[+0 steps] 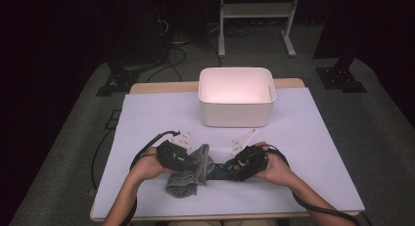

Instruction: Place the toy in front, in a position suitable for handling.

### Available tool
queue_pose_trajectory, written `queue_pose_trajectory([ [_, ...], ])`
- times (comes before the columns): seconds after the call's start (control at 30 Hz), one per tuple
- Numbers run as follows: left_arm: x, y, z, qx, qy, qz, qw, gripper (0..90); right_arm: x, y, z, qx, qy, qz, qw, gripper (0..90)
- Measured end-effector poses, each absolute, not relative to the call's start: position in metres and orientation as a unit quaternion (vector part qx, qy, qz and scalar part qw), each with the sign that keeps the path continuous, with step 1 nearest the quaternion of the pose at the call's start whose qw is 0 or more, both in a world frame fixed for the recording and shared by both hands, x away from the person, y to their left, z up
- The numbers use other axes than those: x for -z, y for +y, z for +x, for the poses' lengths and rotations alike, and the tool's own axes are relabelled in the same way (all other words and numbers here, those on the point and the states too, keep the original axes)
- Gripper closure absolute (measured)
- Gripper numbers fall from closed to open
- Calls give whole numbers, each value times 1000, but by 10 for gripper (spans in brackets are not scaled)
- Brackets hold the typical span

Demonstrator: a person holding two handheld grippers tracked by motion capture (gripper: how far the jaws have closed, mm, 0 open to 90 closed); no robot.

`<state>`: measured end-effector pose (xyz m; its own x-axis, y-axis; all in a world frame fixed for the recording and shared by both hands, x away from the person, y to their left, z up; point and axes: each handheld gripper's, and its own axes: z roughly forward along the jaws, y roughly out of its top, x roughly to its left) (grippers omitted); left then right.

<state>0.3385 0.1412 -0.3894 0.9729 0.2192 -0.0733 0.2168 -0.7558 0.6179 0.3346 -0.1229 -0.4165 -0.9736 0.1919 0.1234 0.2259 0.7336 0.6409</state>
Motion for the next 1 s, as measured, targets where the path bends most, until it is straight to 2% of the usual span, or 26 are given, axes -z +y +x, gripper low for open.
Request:
queue_pose_trajectory([
  [0.2,390,141,338,-2,115,936,331,736,404,-101,340,319,-943,-90,20,483],
  [0.4,390,141,336,-3,114,936,332,736,410,-78,344,277,-958,-69,15,480],
  [0.53,389,140,337,-3,109,937,332,736,416,-67,347,256,-964,-69,27,483],
  [0.67,389,141,337,-3,105,937,333,736,421,-55,347,228,-972,-61,20,532],
  [1.0,398,170,334,11,140,923,359,735,420,-63,345,275,-960,-52,-2,550],
])
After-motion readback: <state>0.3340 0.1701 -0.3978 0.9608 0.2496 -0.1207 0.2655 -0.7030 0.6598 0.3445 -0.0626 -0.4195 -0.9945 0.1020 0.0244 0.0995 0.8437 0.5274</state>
